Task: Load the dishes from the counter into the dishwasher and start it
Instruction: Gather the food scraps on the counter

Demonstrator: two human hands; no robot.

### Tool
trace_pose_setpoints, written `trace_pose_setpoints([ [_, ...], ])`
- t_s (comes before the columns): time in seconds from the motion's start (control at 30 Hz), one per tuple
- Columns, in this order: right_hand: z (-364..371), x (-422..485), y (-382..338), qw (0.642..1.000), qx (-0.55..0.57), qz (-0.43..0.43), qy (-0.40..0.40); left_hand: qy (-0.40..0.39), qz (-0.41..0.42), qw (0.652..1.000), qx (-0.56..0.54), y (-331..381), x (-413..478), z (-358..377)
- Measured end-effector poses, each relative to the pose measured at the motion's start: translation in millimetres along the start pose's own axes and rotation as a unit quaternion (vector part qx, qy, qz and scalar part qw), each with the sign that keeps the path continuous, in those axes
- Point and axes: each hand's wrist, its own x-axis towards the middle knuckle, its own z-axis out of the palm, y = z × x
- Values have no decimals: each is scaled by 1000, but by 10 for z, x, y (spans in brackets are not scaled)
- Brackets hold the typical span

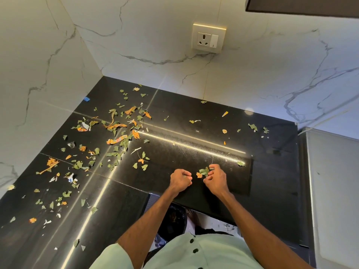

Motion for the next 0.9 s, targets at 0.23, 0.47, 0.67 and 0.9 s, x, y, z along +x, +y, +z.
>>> trace_pose_setpoints([
  [0.23,-647,100,213,985,4,36,168,7,101,988,115,101,-14,108],
  [0.47,-864,278,414,984,-130,96,78,-23,169,956,239,443,-29,343],
  [0.67,-509,175,173,993,-115,-33,4,-31,177,947,268,425,-39,286],
  [0.9,-478,197,251,1000,-25,-12,2,-25,193,933,303,169,-52,108],
])
